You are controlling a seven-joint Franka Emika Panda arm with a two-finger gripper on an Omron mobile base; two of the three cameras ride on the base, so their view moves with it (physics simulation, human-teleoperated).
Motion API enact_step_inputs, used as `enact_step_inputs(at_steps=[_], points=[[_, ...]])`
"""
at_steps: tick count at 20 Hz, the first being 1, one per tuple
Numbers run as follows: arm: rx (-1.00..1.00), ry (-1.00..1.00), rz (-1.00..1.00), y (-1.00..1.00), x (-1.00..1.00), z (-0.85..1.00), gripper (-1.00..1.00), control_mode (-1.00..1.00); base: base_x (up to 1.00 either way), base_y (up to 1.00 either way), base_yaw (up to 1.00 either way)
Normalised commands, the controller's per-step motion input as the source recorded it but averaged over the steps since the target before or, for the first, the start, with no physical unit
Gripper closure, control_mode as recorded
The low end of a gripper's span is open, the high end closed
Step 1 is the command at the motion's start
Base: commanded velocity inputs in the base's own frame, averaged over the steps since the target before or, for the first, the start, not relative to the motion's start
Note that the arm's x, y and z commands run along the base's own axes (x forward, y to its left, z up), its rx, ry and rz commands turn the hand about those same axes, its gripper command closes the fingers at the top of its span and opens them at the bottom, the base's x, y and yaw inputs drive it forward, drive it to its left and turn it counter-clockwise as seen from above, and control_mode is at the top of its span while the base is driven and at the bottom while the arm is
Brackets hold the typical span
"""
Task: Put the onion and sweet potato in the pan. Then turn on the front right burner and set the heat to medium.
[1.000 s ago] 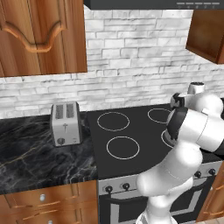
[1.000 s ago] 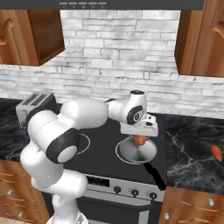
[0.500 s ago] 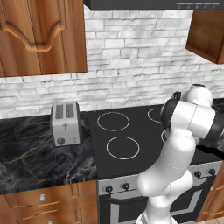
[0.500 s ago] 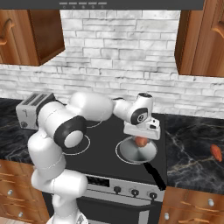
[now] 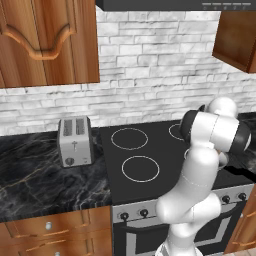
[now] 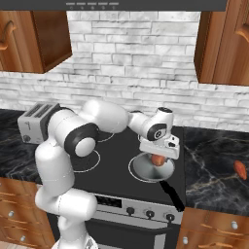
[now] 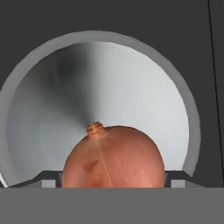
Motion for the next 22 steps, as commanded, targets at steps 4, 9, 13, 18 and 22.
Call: enact_step_inputs(at_steps=[4,9,13,18,22], points=[[0.0,0.01,-0.01,0.0,0.0,-0.3,1.0,-1.0,0.0,0.0,0.0],[0.0,0.04,-0.02,0.0,0.0,-0.16,1.0,-1.0,0.0,0.0,0.0],[0.0,0.03,-0.01,0.0,0.0,0.0,1.0,-1.0,0.0,0.0,0.0],[0.0,0.0,0.0,0.0,0.0,0.0,-1.0,-1.0,0.0,0.0,0.0],[0.0,-0.03,0.0,0.0,0.0,0.02,-1.0,-1.0,0.0,0.0,0.0]])
